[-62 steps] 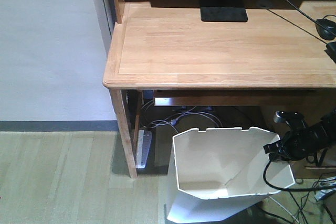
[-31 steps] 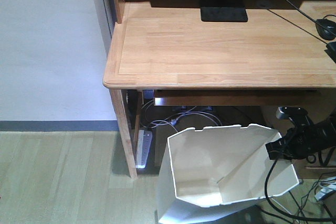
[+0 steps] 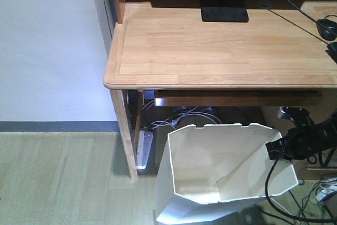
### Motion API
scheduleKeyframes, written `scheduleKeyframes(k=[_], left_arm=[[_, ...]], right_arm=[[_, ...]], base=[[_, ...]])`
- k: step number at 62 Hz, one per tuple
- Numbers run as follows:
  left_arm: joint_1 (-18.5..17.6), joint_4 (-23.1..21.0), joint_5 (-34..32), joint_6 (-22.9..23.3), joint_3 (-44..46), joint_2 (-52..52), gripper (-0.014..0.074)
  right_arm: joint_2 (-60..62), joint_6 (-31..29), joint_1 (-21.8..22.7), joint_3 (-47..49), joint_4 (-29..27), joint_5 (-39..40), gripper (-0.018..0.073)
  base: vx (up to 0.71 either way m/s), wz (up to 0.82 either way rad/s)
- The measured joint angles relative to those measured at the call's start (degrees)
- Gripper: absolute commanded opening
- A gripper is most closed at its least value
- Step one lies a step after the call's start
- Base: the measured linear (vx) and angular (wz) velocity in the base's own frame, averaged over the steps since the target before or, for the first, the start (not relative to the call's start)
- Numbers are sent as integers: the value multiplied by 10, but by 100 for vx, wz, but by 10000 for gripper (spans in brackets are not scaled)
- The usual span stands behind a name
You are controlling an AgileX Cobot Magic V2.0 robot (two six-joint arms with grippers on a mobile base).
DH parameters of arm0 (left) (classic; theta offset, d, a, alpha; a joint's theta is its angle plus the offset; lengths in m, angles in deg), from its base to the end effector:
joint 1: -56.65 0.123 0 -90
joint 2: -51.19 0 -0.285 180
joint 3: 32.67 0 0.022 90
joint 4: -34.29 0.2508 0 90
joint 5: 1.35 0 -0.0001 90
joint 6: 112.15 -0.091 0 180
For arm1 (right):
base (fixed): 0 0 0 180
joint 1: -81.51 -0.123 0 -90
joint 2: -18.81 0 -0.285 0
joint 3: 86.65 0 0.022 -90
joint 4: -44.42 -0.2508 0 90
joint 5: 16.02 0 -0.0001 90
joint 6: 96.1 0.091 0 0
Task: Move trash bin to bedside with robot
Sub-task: 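Hold the bin in the right gripper while driving away from the desk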
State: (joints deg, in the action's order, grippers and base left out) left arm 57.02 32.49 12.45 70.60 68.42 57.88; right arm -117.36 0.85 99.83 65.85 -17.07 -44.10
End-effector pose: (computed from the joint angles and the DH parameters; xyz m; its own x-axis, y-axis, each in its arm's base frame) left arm 0.0551 -0.0003 0.1824 -0.1628 -0.0795 -0.9835 -0.0119 0.9968 -0.0786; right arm 0.2968 -0.0585 0.0031 -0.9757 -0.0772 -0.2049 -0.1486 0.9207 0.3608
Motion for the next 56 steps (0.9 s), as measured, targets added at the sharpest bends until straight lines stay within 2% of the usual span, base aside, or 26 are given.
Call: scheduleKeyframes(k=[25, 56], left_arm=[[0, 0, 0, 0, 0, 0, -6], [0, 0, 0, 0, 0, 0, -6]], right_arm=[[0, 0, 2, 0, 0, 9, -6], [0, 0, 2, 0, 0, 4, -6]], base=[[-4, 15], [-10, 52]])
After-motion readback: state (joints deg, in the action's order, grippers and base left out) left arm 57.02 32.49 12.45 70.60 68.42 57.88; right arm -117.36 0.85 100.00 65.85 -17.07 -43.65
